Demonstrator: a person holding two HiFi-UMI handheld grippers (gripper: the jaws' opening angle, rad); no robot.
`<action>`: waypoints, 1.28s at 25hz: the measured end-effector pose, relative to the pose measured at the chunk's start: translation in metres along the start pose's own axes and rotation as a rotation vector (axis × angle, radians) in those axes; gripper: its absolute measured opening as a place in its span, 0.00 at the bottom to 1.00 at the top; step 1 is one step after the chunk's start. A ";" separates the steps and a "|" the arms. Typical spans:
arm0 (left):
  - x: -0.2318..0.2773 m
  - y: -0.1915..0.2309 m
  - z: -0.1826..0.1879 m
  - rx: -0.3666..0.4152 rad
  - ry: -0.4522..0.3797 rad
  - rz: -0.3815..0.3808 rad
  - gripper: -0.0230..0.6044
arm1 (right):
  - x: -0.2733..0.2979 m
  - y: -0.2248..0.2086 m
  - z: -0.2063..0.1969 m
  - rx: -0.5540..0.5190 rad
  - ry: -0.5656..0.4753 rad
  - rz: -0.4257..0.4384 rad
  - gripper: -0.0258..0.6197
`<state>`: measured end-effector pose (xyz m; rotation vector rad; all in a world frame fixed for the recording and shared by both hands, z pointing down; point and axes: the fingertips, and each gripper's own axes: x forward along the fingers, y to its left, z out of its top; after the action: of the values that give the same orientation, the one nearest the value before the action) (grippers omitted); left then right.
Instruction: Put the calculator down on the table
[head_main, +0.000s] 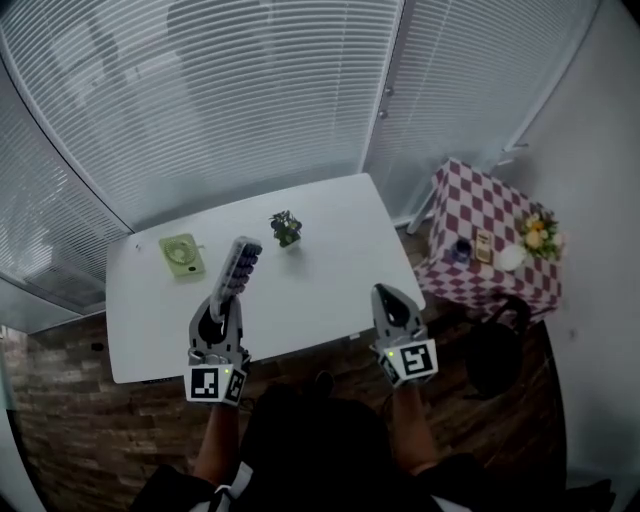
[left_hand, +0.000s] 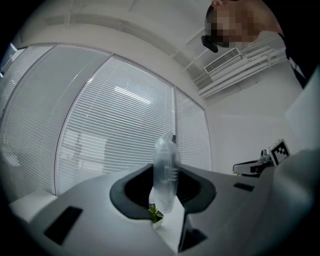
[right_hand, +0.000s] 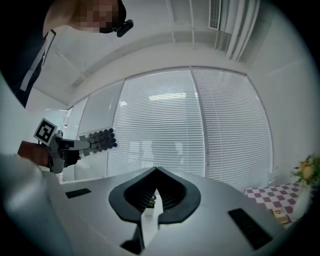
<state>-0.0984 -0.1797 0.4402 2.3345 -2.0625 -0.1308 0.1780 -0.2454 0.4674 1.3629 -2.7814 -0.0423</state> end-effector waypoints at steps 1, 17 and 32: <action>0.007 0.004 0.003 0.004 0.001 -0.003 0.20 | 0.008 -0.002 0.002 -0.009 0.001 0.000 0.05; 0.035 0.035 0.002 0.040 0.003 -0.027 0.20 | 0.049 0.002 0.006 0.029 -0.047 -0.038 0.05; 0.061 0.055 -0.001 -0.243 -0.038 -0.154 0.20 | 0.078 0.007 0.002 0.035 -0.016 -0.079 0.05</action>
<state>-0.1450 -0.2475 0.4422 2.3525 -1.7643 -0.4072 0.1249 -0.3030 0.4678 1.4868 -2.7527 -0.0066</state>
